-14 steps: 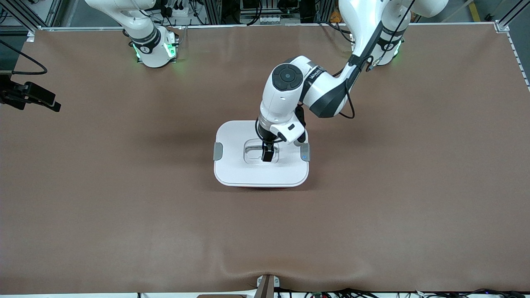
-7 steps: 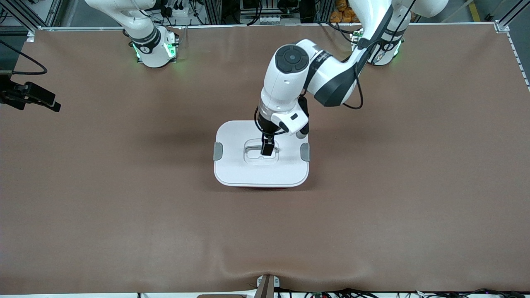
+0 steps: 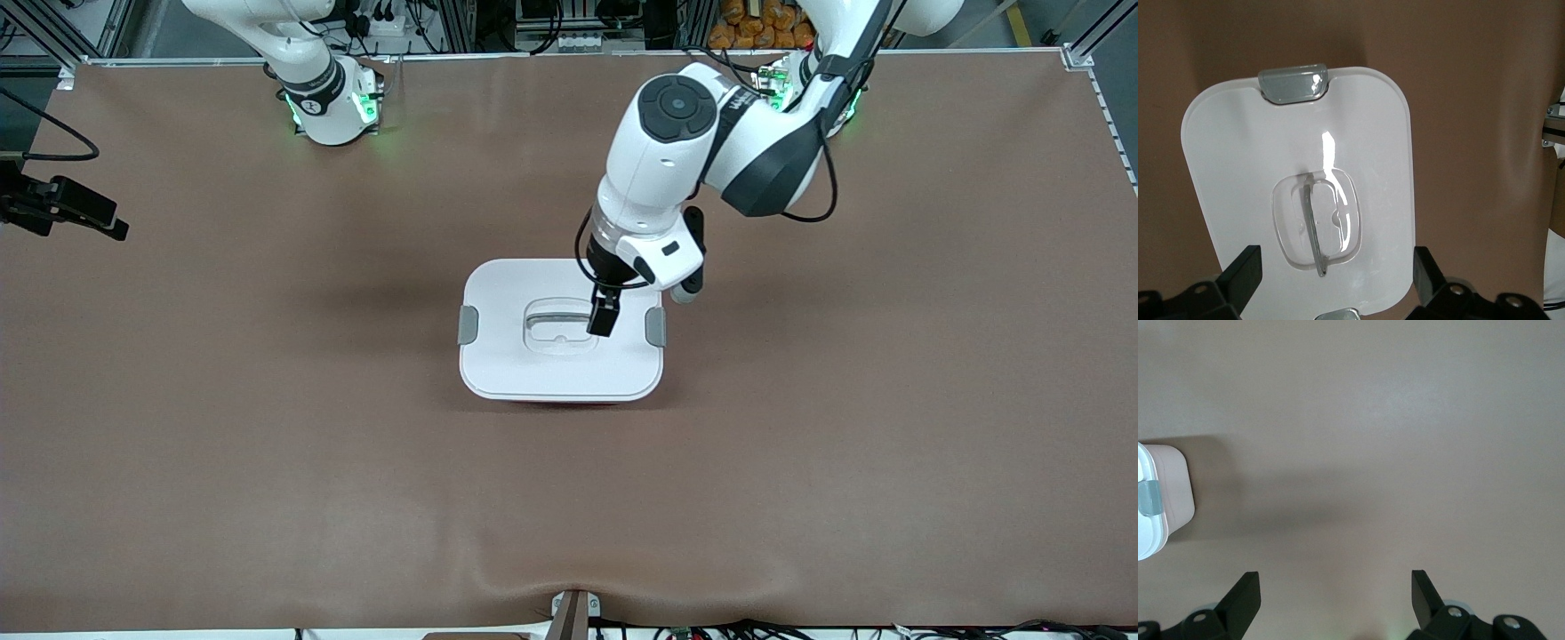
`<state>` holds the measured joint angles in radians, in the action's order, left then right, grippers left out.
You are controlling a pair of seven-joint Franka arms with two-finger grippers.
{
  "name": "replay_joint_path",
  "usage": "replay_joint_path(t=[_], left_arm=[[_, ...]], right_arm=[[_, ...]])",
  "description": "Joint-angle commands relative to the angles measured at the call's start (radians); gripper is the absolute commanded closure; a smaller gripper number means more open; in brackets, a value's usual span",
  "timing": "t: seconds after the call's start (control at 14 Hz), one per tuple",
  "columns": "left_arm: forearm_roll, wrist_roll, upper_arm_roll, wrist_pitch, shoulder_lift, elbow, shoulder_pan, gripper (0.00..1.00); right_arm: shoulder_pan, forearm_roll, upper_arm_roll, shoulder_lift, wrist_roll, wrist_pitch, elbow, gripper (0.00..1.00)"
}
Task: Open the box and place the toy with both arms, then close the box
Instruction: 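Open the left gripper and lift it off the lid handle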
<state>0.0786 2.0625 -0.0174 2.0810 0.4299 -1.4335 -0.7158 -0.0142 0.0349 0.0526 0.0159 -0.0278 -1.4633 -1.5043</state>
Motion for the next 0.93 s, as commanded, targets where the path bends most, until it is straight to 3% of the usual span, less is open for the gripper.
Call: replay_joint_path(t=[0.0,0.86], left_arm=[[0.000,-0.115,0.001,-0.056,-0.043,-0.005,0.028,0.00],[-0.013,-0.682,-0.007,-0.269,-0.135,-0.004,0.199,0.00]], right_arm=[[-0.018,-0.001,-0.007,-0.014,0.006,-0.003,-0.013,0.00],[-0.016,-0.001,-0.008,-0.014,0.005,-0.014,-0.008,0.00]])
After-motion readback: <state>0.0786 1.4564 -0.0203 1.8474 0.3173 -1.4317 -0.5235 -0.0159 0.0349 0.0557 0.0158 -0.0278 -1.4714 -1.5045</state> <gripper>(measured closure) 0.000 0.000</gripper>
